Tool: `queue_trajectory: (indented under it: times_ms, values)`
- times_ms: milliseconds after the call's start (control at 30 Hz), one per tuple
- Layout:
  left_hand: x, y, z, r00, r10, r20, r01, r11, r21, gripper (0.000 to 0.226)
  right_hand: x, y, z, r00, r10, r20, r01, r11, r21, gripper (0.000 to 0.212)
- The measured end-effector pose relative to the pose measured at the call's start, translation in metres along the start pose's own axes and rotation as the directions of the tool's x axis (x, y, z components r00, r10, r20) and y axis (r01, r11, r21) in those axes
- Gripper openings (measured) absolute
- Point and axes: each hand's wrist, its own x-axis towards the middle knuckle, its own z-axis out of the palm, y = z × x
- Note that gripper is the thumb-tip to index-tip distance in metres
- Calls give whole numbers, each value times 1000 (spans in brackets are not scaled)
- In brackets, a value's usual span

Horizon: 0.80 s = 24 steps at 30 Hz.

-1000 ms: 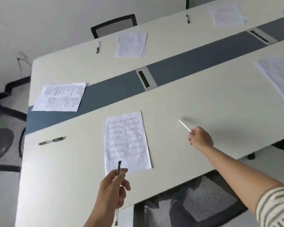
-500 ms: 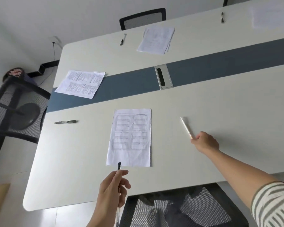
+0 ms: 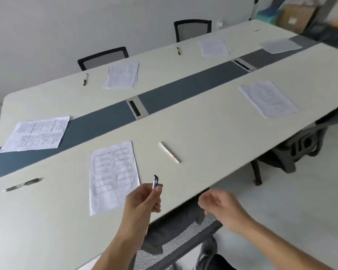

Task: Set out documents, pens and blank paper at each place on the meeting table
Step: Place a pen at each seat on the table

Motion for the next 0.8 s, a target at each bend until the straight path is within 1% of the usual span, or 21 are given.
queue_trajectory:
  times_ms: [67,133,200,333,467,533,633,700,800]
  values:
    - [-2,3,30,996,-2,90,7,999,-53,19,-33,4,-11,1000,22,2,-22,992,120,8]
    - [-7,8,64,985,-18,174,36,994,-106,19,-57,11,-25,999,52,1,-51,978,202,10]
    - [-12,13,102,970,-27,243,57,991,-119,19,-75,20,-42,997,70,-14,-64,962,267,13]
    - [-20,14,190,940,-25,339,39,999,-34,22,-102,42,-96,995,95,-23,-78,913,401,23]
    - [-31,4,301,908,-39,417,7,997,79,23,-130,81,-177,991,133,-13,-107,844,525,23]
    - [-41,-4,358,875,-55,481,11,995,95,22,-147,106,-219,989,141,-46,-94,836,541,21]
    - [-56,-13,433,815,-93,572,-1,987,162,22,-175,145,-275,965,187,-183,-73,865,497,17]
    - [-59,-16,472,788,-122,603,0,980,198,19,-191,166,-310,940,196,-279,-50,888,456,18]
    - [-51,-20,517,744,-162,648,-38,958,284,15,-200,189,-357,906,216,-365,-49,908,417,21]
